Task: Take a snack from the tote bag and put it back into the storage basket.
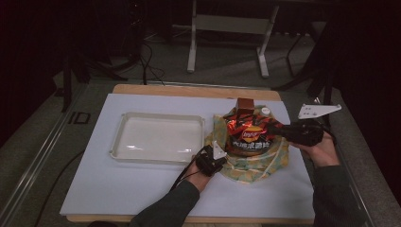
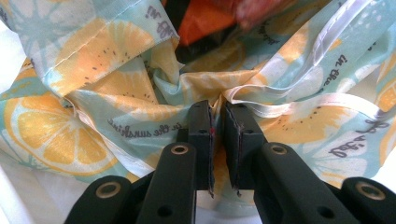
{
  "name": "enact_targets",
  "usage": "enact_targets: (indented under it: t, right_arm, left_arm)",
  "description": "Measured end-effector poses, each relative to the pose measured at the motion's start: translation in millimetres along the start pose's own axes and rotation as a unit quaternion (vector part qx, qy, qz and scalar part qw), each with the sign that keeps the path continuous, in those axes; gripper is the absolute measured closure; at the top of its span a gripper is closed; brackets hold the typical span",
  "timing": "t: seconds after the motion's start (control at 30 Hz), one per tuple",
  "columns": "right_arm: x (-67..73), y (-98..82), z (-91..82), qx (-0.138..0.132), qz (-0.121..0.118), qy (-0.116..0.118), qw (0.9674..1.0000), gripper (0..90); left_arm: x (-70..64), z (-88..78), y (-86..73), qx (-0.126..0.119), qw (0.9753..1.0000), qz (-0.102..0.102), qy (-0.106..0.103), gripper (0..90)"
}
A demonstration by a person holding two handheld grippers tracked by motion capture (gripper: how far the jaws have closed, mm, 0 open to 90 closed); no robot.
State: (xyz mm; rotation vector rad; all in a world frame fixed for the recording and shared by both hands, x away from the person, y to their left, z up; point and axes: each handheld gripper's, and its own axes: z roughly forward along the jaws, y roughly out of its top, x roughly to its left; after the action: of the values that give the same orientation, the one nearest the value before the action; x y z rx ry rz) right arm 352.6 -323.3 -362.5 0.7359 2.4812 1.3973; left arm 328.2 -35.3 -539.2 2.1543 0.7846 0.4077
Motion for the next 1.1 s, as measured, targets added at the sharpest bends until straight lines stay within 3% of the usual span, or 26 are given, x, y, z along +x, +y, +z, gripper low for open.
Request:
enact_targets:
  t: [0.3, 0.7, 1.1]
  right_arm:
    - [0.2, 7.3, -12.8, -0.029, 0.004, 0.002, 0.9996, 89.5]
    - [4.9, 23.1, -8.6, -0.056, 0.002, 0.016, 0.9983, 89.7]
    - [5.9, 33.9, -22.0, -0.079, -0.002, 0.009, 0.9969, 89.7]
  left_arm:
    - [-0.2, -0.2, 0.0, 0.000, 1.0000, 0.000, 0.002, 80.6]
    - [-0.3, -0.7, -0.3, -0.004, 1.0000, 0.000, 0.002, 79.0]
    - [-0.6, -0.6, -0.2, -0.003, 1.0000, 0.002, 0.004, 78.5]
